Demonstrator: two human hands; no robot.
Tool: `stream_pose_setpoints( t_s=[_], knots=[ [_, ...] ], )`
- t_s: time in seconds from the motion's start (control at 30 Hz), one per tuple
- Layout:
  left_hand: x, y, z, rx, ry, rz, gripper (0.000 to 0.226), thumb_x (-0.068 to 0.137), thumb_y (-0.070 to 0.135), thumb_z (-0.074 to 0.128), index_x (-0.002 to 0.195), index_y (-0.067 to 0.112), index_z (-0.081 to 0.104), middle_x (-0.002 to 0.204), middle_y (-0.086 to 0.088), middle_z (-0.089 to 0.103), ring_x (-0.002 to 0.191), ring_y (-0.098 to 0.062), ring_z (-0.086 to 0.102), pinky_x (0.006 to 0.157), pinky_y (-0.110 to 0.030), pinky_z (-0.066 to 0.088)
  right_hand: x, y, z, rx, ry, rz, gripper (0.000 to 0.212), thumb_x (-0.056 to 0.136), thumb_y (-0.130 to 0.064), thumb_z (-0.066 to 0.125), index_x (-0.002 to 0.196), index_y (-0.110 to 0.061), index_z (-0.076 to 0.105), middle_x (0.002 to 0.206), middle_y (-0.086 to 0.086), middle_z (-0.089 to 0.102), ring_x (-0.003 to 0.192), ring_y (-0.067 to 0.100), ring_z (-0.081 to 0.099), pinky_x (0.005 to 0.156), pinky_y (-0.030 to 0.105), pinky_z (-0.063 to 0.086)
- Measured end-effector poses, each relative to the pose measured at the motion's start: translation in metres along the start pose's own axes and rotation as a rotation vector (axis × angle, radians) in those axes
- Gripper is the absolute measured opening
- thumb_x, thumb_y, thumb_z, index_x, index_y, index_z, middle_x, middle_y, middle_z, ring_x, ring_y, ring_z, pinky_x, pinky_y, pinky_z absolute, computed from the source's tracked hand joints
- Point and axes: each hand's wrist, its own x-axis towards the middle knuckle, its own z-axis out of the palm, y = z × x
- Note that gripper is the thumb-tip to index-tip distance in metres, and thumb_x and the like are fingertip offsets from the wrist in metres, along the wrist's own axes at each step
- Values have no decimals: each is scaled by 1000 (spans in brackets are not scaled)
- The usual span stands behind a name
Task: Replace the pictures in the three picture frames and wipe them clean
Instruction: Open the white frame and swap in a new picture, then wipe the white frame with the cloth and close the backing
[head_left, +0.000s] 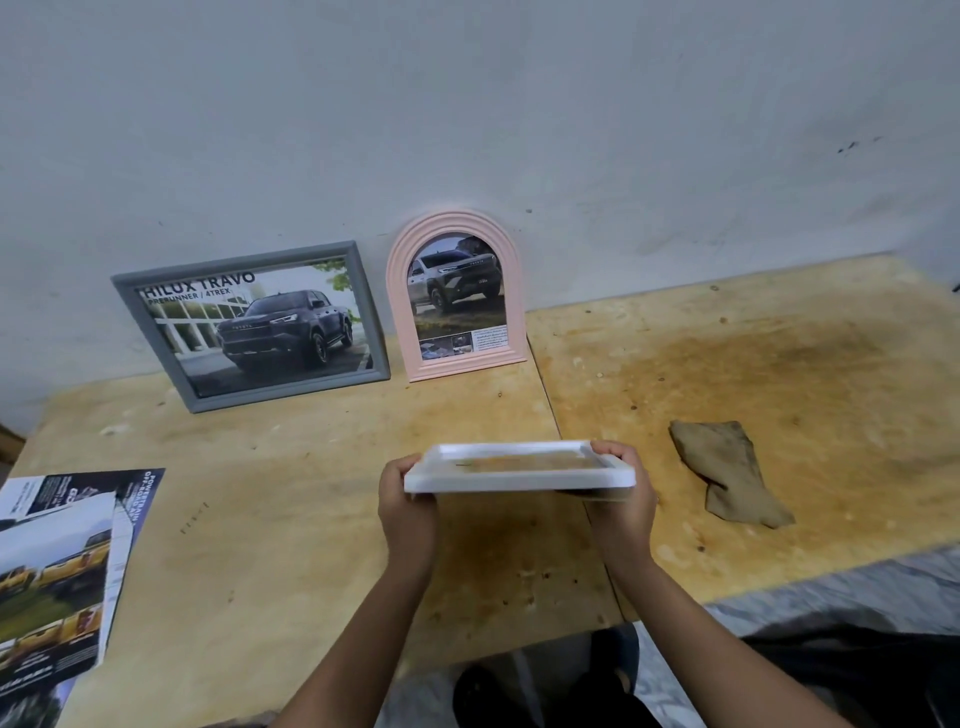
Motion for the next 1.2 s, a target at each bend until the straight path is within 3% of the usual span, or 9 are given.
stream_pose_setpoints(
  t_s=[0.07,0.17,0.37,0.5,0.67,0.83,0.93,1.1,1.2],
  knots=[
    [-2,-2,0,-255,-89,-197,14,94,13,51,106,14,59,102,-6,64,91,-20,60,75,-27,53,0,-2,-4,163,-36,71,38,86,8,57,118,-14,58,118,-3,58,101,-5,57,70,9,50],
    [-8,-7,1,-592,-211,-428,23,94,19,52,113,13,63,104,-10,69,97,-25,65,82,-40,56,1,0,-10,298,-25,174,44,92,5,47,135,-8,47,133,0,51,115,8,52,77,7,50],
    [-14,-22,6,-928,-71,-624,29,94,8,48,120,0,58,108,-15,66,99,-27,63,74,-35,57,-4,8,-10,844,118,644,38,95,-3,32,120,-12,59,127,12,58,111,29,58,95,41,49],
    [-11,-31,5,-950,-22,-655,34,93,2,44,125,-7,51,95,-13,68,89,-23,65,74,-30,56,1,15,-12,822,165,743,35,98,-11,36,126,-7,54,119,15,60,95,27,61,81,40,53],
    [-10,-36,4,-910,-99,-652,27,93,3,41,114,-2,58,82,-8,74,77,-21,69,67,-32,58,16,23,-13,420,-14,711,25,94,-12,45,108,-8,66,95,13,67,81,26,62,79,44,51],
    [-8,-41,10,-760,-62,-602,32,95,-2,32,117,-2,55,108,-17,63,88,-22,64,61,-25,58,51,20,-27,-51,-248,597,29,92,-6,45,115,-5,63,107,11,67,97,25,61,84,38,50],
    [-8,-52,16,-600,-12,-559,35,94,-3,34,123,-4,53,118,-18,59,96,-23,61,72,-29,56,79,10,-45,-236,-245,439,29,95,-8,45,121,-8,59,118,3,60,103,14,51,84,26,38],
    [-19,-55,30,-375,56,-451,34,92,-5,39,122,-3,56,118,-16,61,84,-12,63,66,-19,53,118,21,-91,-583,-74,203,44,96,-21,49,138,-11,41,144,9,43,132,26,38,105,38,35],
    [-24,-56,38,-280,130,-379,35,95,-4,36,127,-4,51,126,-15,54,97,-17,57,67,-12,50,115,53,-120,-953,-223,83,62,95,-39,45,148,-12,25,156,7,20,145,25,12,117,43,15]
  ],
)
